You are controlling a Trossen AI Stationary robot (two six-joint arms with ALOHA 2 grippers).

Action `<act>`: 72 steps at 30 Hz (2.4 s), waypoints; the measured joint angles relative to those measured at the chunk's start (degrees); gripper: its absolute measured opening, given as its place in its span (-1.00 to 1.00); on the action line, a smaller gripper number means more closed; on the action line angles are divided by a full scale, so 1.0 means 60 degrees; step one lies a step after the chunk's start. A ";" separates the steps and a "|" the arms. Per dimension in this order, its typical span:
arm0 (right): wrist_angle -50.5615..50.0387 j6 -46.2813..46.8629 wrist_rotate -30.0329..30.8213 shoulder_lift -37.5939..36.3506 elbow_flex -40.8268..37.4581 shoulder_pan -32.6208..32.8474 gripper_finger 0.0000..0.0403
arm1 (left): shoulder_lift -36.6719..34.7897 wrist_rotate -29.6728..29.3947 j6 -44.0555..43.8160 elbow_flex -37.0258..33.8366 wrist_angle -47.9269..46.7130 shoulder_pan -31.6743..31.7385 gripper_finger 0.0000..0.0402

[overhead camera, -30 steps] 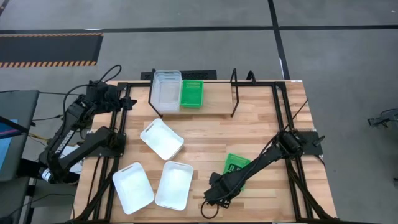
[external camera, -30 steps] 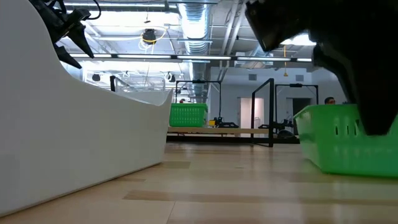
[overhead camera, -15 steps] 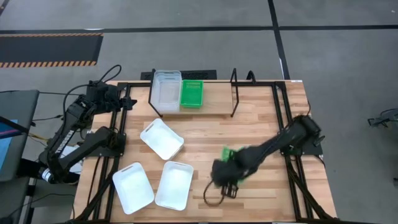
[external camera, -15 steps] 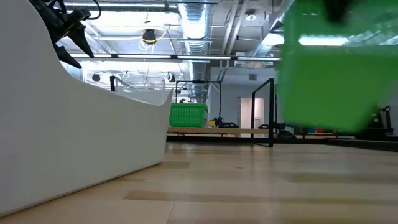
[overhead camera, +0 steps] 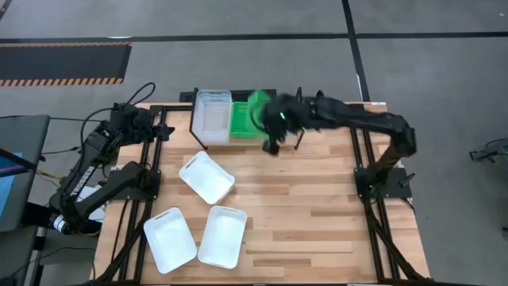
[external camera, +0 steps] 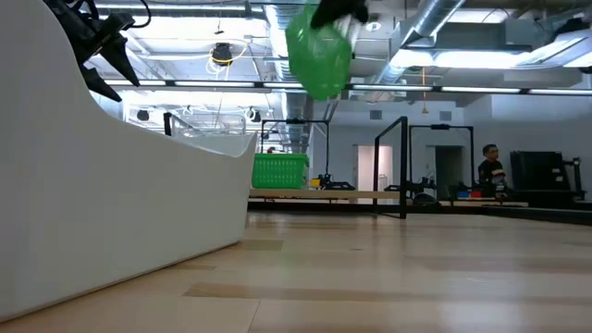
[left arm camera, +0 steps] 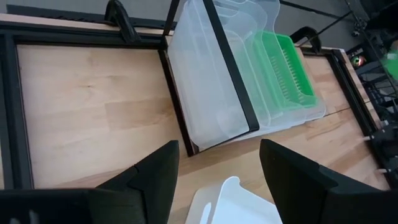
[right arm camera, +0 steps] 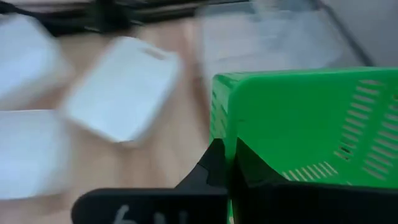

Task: Stack baskets on shelf by color
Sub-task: Stack the green bin on top of the green bins on the shelf, then put the top white bin on the shelf

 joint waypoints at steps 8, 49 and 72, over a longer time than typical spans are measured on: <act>-0.0674 -0.2456 -0.0034 0.2701 0.2487 -0.1663 -0.99 | 0.0000 -0.0261 0.0059 0.0000 -0.0001 0.0001 0.06; -0.2260 -0.3346 -0.0117 0.5581 0.4841 -0.1858 -0.57 | 0.0000 -0.0444 0.0059 0.0000 -0.0007 0.0003 0.06; -0.3921 -0.1274 -0.2543 0.4602 0.4856 -0.0880 -0.01 | 0.0000 -0.0430 0.0059 0.0000 -0.0069 0.0003 0.06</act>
